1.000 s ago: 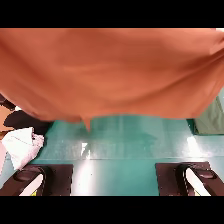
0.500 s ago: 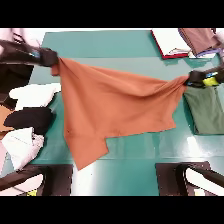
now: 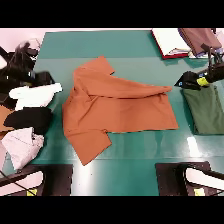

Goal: Fold the shirts.

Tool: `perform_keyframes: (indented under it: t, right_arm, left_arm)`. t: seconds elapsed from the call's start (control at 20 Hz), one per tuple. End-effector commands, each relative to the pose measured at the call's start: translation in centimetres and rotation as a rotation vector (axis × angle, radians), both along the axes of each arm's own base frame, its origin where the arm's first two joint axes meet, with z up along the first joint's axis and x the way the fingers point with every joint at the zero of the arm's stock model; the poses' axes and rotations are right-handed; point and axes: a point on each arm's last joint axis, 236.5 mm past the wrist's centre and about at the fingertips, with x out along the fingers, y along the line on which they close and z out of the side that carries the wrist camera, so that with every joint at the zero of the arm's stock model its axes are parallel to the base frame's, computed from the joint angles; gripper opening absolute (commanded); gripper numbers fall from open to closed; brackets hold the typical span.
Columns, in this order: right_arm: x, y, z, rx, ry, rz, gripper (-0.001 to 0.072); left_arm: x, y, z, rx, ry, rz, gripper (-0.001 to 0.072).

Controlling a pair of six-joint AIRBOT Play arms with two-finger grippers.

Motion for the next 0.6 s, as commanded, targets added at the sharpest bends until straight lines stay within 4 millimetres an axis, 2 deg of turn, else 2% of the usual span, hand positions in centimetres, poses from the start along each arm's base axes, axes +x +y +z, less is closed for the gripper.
perform_keyframes:
  t: [0.0,0.15,0.3,0.4,0.55]
  right_arm:
    - [-2.1,1.1,0.1,0.006,-0.040,0.013,0.0451]
    - [-3.5,2.0,-0.1,0.008,-0.061,0.014,0.0450]
    - [-3.9,2.4,0.3,0.025,-0.083,0.008,0.0450]
    - [-4.0,2.5,0.5,0.027,-0.089,0.007,0.0450]
    - [-3.9,3.0,0.7,0.051,-0.092,0.007,0.0451]
  left_arm:
    - [-6.8,-0.2,-4.7,-0.044,0.146,0.026,0.0568]
    - [-12.7,-1.5,-9.2,-0.085,0.255,0.038,0.0568]
    - [-16.4,-2.8,-12.0,-0.130,0.329,0.052,0.0568]
    - [-17.5,-4.1,-13.4,-0.187,0.354,0.064,0.0568]
    - [-17.3,-5.9,-14.7,-0.204,0.320,0.058,0.0568]
